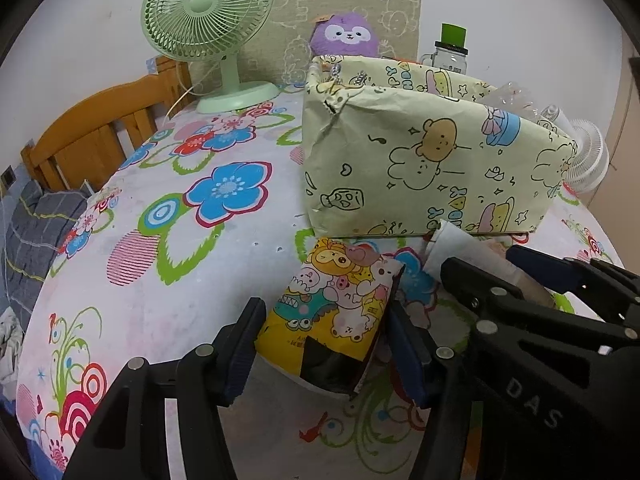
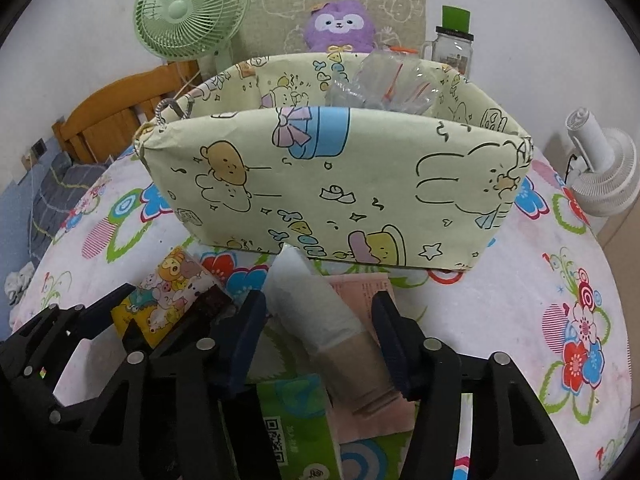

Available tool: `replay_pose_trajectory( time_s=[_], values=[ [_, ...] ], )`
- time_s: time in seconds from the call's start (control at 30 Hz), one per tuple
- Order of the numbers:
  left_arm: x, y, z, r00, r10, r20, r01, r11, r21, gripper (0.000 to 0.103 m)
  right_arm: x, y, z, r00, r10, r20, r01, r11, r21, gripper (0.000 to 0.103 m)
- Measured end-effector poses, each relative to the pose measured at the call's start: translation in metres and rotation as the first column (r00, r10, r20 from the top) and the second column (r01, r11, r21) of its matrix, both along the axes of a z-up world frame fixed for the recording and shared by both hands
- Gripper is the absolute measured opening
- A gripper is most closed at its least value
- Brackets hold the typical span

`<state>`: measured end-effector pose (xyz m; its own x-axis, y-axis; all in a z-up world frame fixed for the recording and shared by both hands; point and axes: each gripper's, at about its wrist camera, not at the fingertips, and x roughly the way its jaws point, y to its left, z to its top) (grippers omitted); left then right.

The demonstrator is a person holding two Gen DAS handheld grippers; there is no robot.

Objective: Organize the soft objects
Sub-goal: 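Grasp the yellow cartoon-print package with the left tool, then grasp the white-wrapped beige roll with the right tool while the left tool holds the package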

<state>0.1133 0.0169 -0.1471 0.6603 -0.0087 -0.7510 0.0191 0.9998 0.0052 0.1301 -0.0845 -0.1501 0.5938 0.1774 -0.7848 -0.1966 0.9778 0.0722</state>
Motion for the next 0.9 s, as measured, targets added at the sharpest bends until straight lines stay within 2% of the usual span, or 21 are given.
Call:
replay_pose_trajectory(
  time_s=[0.13, 0.3, 0.53, 0.9],
  values=[
    [0.001, 0.0, 0.0, 1.0, 0.001, -0.003, -0.001, 1.0, 0.002, 0.062, 0.002, 0.005, -0.001, 1.0, -0.003, 0.002, 0.003, 1.0, -0.027, 0.042],
    [0.001, 0.0, 0.0, 1.0, 0.002, -0.001, -0.002, 1.0, 0.001, 0.061, 0.0, 0.008, 0.0, 1.0, 0.01, 0.008, -0.01, 1.0, -0.026, 0.031],
    [-0.002, -0.003, 0.002, 1.0, -0.007, 0.007, 0.007, 1.0, -0.007, 0.058, -0.002, 0.005, 0.003, 1.0, 0.005, 0.001, -0.005, 1.0, -0.007, 0.023],
    [-0.014, -0.019, 0.021, 0.998, -0.027, 0.058, 0.028, 1.0, -0.006, 0.058, -0.017, -0.013, 0.021, 0.998, -0.028, 0.051, 0.028, 1.0, 0.014, 0.022]
  ],
)
